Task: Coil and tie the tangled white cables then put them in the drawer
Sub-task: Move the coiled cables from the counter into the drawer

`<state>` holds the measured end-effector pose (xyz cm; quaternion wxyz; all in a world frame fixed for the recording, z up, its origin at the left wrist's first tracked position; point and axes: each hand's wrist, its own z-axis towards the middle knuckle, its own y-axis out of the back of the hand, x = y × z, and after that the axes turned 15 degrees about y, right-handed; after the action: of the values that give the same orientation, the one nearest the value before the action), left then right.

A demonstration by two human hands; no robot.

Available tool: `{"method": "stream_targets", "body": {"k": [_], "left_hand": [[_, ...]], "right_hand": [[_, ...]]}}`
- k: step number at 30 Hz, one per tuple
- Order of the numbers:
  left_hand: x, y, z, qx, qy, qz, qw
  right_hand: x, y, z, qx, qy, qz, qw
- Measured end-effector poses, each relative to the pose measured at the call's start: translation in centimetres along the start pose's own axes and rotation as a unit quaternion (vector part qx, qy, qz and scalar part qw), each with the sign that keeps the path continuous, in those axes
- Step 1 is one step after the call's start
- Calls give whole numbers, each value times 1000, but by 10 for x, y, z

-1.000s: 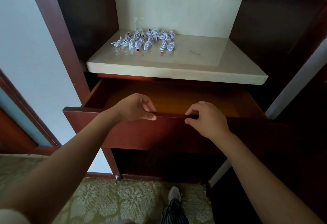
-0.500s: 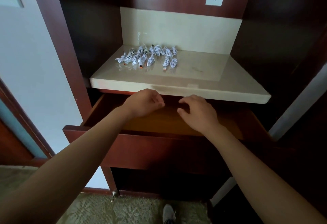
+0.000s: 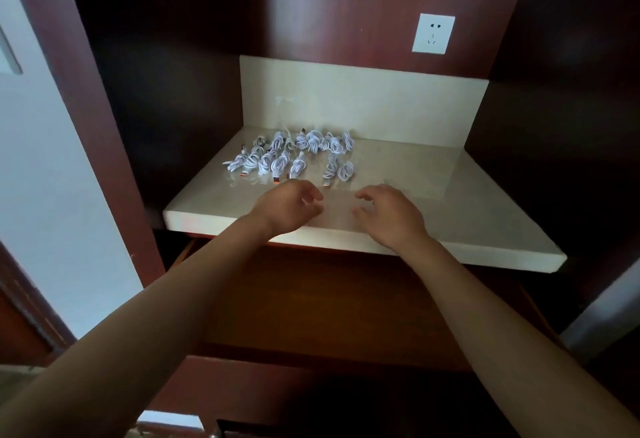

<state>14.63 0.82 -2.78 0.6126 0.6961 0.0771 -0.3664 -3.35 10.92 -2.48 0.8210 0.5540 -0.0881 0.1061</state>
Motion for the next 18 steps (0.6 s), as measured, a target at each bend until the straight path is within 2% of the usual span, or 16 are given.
{"method": "stream_targets", "body": {"k": [7,12,18], "left_hand": [[-12,-11,63,-37,-2,9,999],[-17,-25,104,-32,-7,18,999],[-12,-47,133,-71,-2,45,996]], "right_hand": [[-41,-11,62,17,-26,27,999],[-62,-30,98,30,-36,63,997],[-80,-52,126,60,-12,23,998]]}}
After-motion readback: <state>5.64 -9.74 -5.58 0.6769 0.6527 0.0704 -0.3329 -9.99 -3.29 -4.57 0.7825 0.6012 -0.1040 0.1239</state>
